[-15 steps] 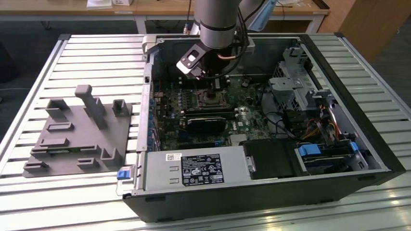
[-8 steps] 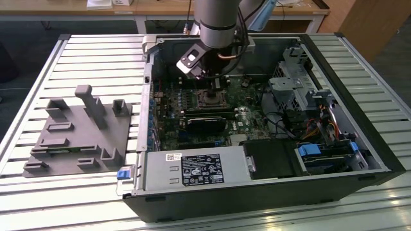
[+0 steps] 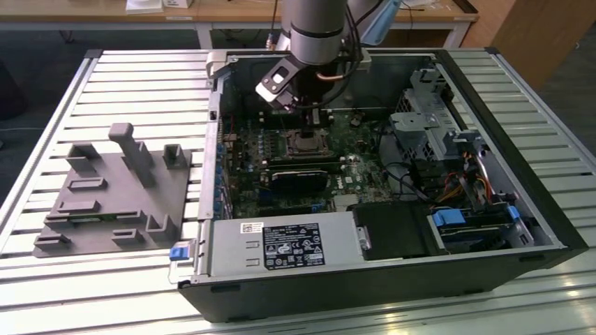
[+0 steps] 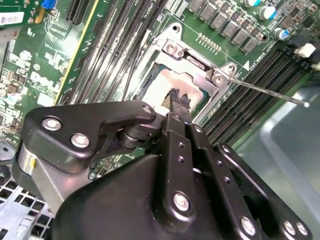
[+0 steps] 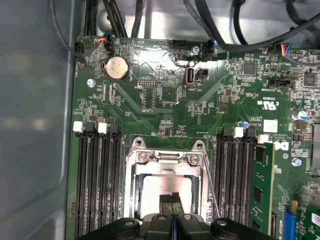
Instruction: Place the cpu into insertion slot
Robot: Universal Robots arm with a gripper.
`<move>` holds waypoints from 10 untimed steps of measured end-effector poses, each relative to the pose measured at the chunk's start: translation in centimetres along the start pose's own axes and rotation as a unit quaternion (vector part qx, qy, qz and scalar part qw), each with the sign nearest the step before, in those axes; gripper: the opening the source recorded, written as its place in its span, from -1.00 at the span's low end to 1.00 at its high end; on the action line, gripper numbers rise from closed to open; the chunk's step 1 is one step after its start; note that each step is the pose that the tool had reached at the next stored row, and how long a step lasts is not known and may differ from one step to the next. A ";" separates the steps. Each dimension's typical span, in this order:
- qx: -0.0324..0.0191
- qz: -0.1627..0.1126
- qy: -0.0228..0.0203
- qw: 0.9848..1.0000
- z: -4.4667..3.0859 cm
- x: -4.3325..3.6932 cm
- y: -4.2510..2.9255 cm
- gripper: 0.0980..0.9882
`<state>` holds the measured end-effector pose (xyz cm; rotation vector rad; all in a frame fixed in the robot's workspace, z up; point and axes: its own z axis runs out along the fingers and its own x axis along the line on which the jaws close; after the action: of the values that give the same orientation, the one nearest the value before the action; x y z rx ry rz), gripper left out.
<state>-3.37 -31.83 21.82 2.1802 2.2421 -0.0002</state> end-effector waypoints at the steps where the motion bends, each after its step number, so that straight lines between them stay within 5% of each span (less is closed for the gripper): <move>1: 0.000 0.000 0.000 1.000 -0.15 0.00 0.00 -0.98; 10: 0.000 0.000 0.000 1.000 -1.60 -0.02 0.02 -0.98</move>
<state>-3.37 -31.83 23.43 2.1802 2.2421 -0.0001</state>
